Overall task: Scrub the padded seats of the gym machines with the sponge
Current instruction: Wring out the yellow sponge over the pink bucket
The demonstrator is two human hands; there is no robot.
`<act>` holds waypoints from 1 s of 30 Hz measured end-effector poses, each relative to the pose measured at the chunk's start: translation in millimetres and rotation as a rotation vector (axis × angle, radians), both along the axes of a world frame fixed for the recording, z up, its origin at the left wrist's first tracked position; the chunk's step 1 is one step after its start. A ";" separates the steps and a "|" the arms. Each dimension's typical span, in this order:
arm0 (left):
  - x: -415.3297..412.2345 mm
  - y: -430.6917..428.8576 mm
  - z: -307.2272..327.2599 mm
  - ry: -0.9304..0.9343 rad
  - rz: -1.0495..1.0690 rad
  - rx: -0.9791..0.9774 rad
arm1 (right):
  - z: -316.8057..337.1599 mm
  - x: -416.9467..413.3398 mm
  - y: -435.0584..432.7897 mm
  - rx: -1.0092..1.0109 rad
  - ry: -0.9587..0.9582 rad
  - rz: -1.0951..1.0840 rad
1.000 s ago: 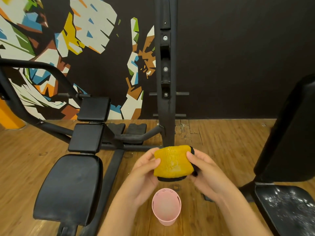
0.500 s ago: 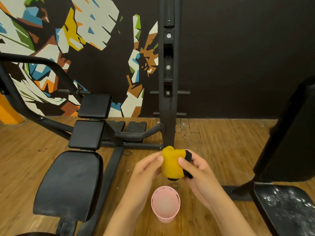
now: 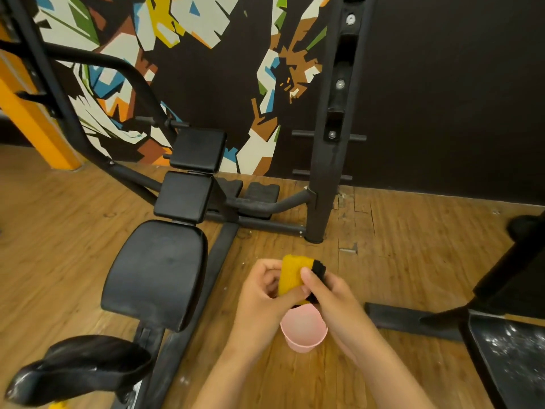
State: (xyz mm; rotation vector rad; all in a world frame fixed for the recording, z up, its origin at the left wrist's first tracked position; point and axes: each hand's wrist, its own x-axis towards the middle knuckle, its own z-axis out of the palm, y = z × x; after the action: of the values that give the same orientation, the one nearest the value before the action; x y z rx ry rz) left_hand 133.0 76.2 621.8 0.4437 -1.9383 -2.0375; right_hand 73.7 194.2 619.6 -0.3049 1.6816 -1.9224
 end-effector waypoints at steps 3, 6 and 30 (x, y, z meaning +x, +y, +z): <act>15.2 -3.4 -14.4 -0.011 0.108 -0.166 | -11.5 13.6 -20.8 0.059 -0.047 -0.034; 34.6 -12.3 -22.2 -0.074 0.186 -0.384 | -21.8 26.8 -40.4 0.130 -0.068 -0.076; 531.9 88.9 -179.1 -1.017 1.043 0.008 | -197.2 239.5 -90.1 0.726 0.270 0.964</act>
State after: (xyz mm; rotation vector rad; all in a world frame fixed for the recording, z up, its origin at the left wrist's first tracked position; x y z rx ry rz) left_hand 664.8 165.1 442.7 2.2198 -1.4350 -1.1288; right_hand 313.2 104.1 422.4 -0.8936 1.7792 -0.5526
